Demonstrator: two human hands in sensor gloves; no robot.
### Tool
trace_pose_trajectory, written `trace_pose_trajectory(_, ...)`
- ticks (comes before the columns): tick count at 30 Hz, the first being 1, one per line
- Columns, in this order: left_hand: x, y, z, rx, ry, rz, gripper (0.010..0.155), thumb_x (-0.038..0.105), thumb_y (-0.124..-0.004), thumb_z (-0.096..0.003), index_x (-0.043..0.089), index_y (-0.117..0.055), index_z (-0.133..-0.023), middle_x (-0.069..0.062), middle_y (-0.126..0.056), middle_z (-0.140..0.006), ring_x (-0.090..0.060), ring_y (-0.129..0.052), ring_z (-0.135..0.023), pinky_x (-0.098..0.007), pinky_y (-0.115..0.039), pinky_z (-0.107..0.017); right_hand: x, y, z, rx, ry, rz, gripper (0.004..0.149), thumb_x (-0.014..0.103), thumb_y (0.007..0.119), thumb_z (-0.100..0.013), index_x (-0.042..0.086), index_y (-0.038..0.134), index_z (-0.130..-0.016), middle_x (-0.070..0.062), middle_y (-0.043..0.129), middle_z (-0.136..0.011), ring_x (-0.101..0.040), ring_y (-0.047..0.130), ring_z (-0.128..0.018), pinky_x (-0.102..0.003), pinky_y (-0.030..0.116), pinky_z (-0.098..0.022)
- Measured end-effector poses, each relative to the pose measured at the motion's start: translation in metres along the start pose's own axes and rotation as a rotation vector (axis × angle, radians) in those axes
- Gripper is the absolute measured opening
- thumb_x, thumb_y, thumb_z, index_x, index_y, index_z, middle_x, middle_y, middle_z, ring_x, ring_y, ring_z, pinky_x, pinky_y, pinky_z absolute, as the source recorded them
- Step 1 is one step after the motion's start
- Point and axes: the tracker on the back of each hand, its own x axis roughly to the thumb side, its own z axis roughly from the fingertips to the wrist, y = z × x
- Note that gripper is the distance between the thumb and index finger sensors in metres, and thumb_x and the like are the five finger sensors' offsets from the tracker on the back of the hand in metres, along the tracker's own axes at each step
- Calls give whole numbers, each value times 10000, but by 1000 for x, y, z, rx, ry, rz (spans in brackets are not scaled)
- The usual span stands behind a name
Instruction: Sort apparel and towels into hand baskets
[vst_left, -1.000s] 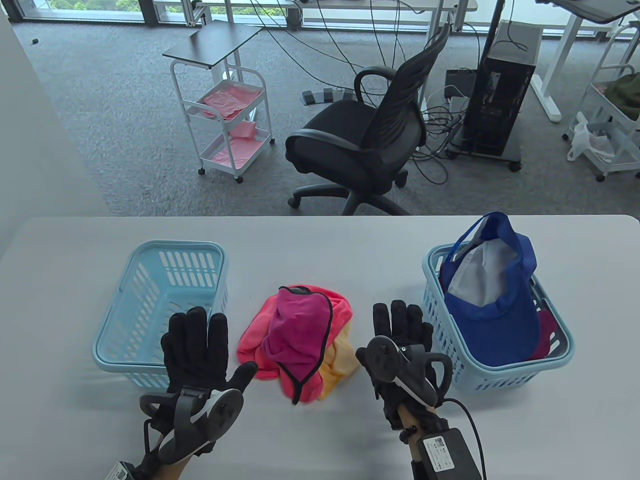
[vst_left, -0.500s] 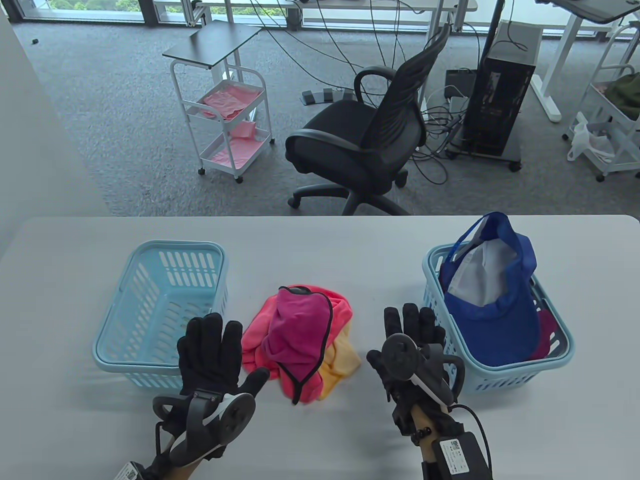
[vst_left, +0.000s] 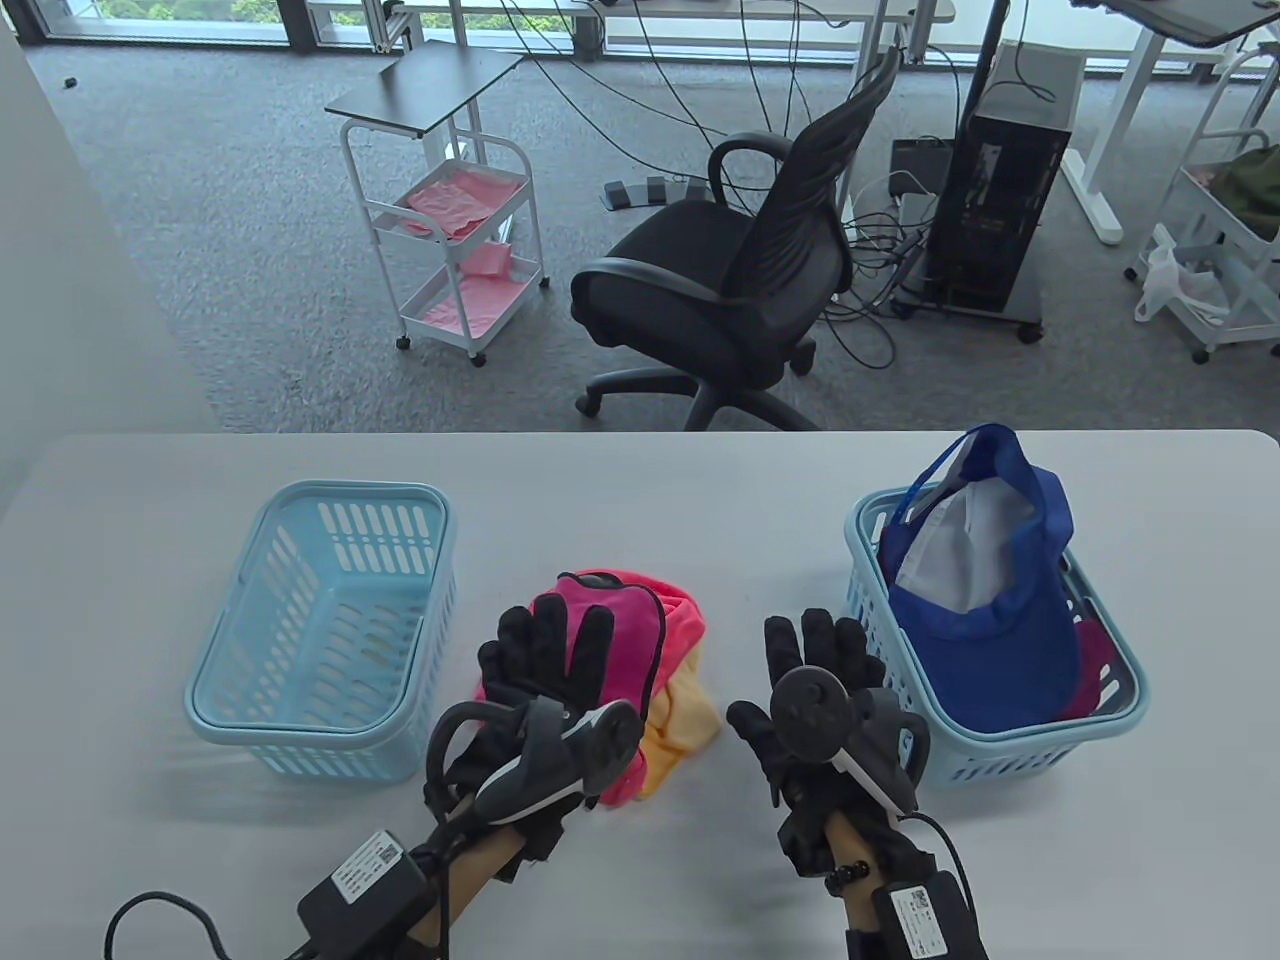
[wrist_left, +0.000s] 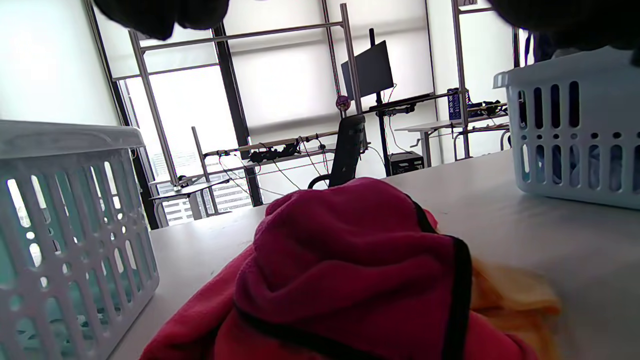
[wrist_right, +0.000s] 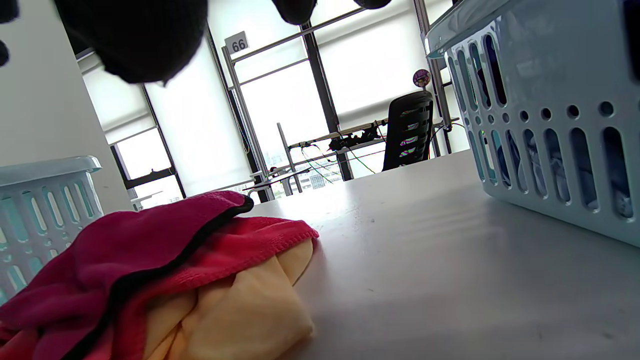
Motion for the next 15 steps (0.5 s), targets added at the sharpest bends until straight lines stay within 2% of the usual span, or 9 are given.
trace_pose_trajectory(2,4,-8,-20,-64,36,22,979,685,-563,-469,124,-83,-1111,-375,-200,-1141,-658,-459,-1031,-694,-549,-734,-1,1,1,10,5,-17,854,516,773,-379,178,364,-1049,-214,242,-1094,-521,240,-981,-681,343,-709)
trace_pose_trajectory(6,3,-25,-44,-164,88,53,976,685,-546,-469,113,-83,-1110,-378,-202,-1137,-658,-458,-1029,-695,-549,-732,-4,2,0,17,14,-34,850,511,772,-382,177,365,-1049,-213,242,-1093,-519,241,-981,-681,343,-708)
trace_pose_trajectory(15,-8,-46,-63,-232,132,73,973,680,-588,-460,140,-110,-1113,-320,-224,-1158,-615,-483,-1049,-664,-565,-749,-8,0,-1,25,32,-54,840,502,772,-388,173,370,-1049,-212,246,-1093,-518,244,-982,-681,345,-709)
